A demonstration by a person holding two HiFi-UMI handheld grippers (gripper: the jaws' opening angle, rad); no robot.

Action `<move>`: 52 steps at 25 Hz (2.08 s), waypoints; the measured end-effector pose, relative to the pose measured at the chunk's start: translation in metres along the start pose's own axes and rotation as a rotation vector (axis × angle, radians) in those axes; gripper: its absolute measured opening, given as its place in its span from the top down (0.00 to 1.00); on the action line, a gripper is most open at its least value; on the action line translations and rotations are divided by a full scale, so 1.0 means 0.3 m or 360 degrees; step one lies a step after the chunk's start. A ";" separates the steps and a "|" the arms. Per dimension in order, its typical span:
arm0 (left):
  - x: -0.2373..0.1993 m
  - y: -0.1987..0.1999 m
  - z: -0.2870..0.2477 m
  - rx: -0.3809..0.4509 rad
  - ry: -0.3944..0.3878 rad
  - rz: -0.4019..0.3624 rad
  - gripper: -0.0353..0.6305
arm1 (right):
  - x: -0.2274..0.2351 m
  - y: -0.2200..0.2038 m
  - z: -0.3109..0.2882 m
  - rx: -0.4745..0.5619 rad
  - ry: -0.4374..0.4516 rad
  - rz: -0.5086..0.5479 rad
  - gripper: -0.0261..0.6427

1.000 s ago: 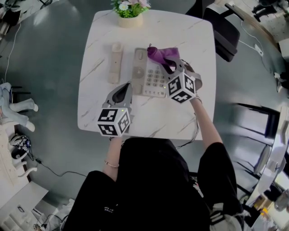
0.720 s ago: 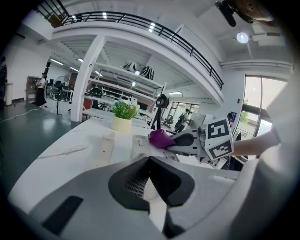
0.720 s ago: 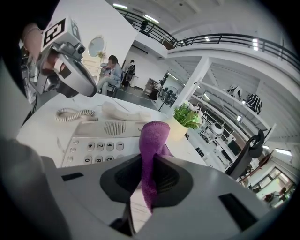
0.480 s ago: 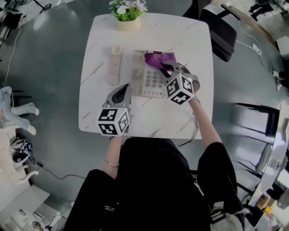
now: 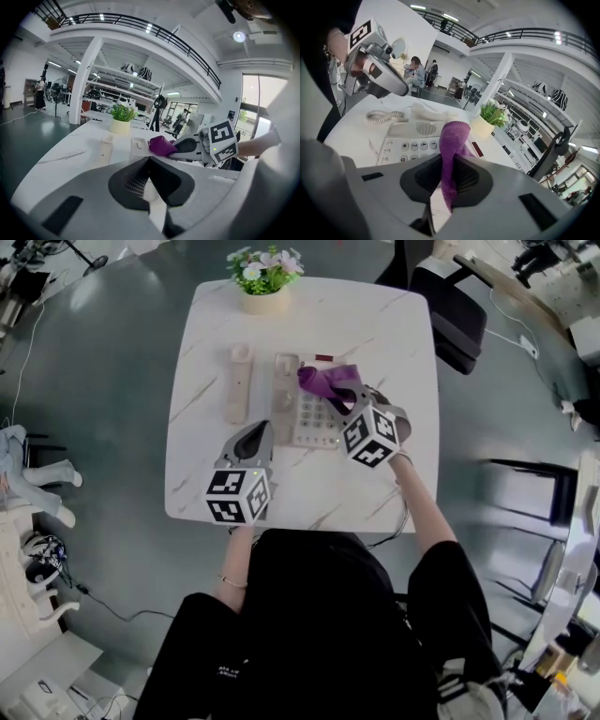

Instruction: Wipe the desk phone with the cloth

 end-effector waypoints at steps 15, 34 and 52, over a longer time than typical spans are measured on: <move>-0.012 0.016 0.015 0.0012 -0.0002 -0.0020 0.95 | -0.072 -0.019 0.032 -0.0014 0.0063 -0.0013 0.91; 0.010 0.015 0.020 0.0004 -0.0045 -0.0043 0.95 | -0.159 -0.046 0.070 -0.0063 0.0231 -0.0073 0.91; 0.032 0.003 0.025 -0.0008 -0.0068 -0.0048 0.95 | -0.210 -0.069 0.091 -0.0110 0.0376 -0.0124 0.91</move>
Point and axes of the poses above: the fingertips, and each gripper's own axes: z backward along the fingers, x to its right, y out of its top, the point moved 8 cm from there along z, backward along the fingers, and after that the axes turned 9 degrees about -z, right-handed, at the moved point
